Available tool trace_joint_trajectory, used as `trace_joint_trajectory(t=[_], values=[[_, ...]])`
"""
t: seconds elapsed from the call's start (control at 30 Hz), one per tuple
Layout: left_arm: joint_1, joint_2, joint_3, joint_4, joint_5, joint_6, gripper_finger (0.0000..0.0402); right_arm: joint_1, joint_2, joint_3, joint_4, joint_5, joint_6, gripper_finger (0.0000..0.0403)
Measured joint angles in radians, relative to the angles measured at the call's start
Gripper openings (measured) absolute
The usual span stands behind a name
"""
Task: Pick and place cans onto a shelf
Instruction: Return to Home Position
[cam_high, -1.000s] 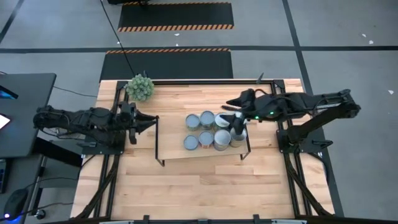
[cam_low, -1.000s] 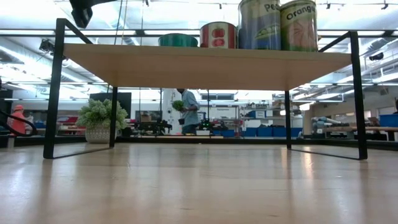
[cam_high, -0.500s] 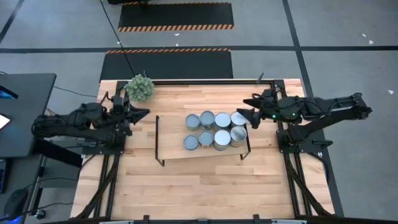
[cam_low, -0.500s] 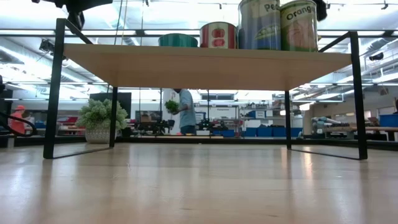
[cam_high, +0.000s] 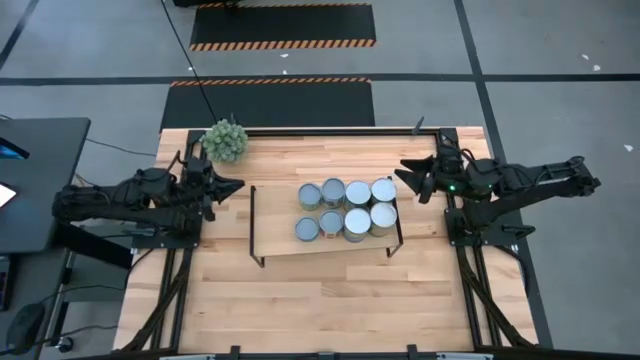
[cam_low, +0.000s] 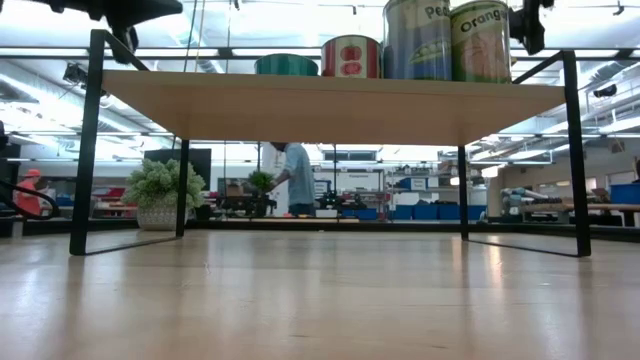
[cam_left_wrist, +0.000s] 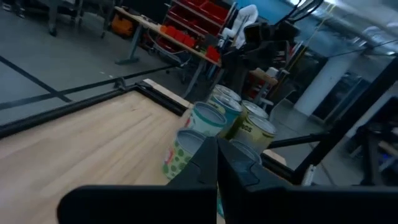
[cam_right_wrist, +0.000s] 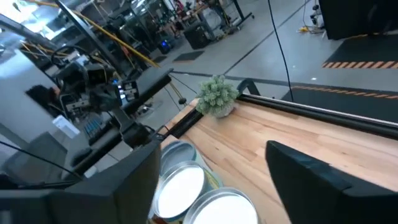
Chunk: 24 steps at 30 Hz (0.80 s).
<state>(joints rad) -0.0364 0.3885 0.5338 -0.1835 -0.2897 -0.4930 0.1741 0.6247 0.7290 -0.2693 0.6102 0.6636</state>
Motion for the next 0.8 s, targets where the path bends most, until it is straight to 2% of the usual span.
trace_joint_trajectory(t=[0.13,0.33,0.63,0.8], values=[[0.000,-0.005,-0.077,0.118,0.032,-0.025,0.0003,0.000,-0.031,-0.061,0.050,-0.004,0.018,0.0242],[0.001,-0.058,-0.129,0.153,0.020,-0.043,0.0003,0.000,-0.083,-0.143,0.093,-0.012,0.036,0.0168],[0.001,-0.244,-0.244,0.164,-0.023,-0.114,0.0002,0.000,-0.216,-0.281,0.209,-0.020,0.044,0.0064],[0.001,-0.344,-0.285,0.157,-0.063,-0.127,0.0002,0.000,-0.308,-0.332,0.218,-0.020,0.052,0.0009]])
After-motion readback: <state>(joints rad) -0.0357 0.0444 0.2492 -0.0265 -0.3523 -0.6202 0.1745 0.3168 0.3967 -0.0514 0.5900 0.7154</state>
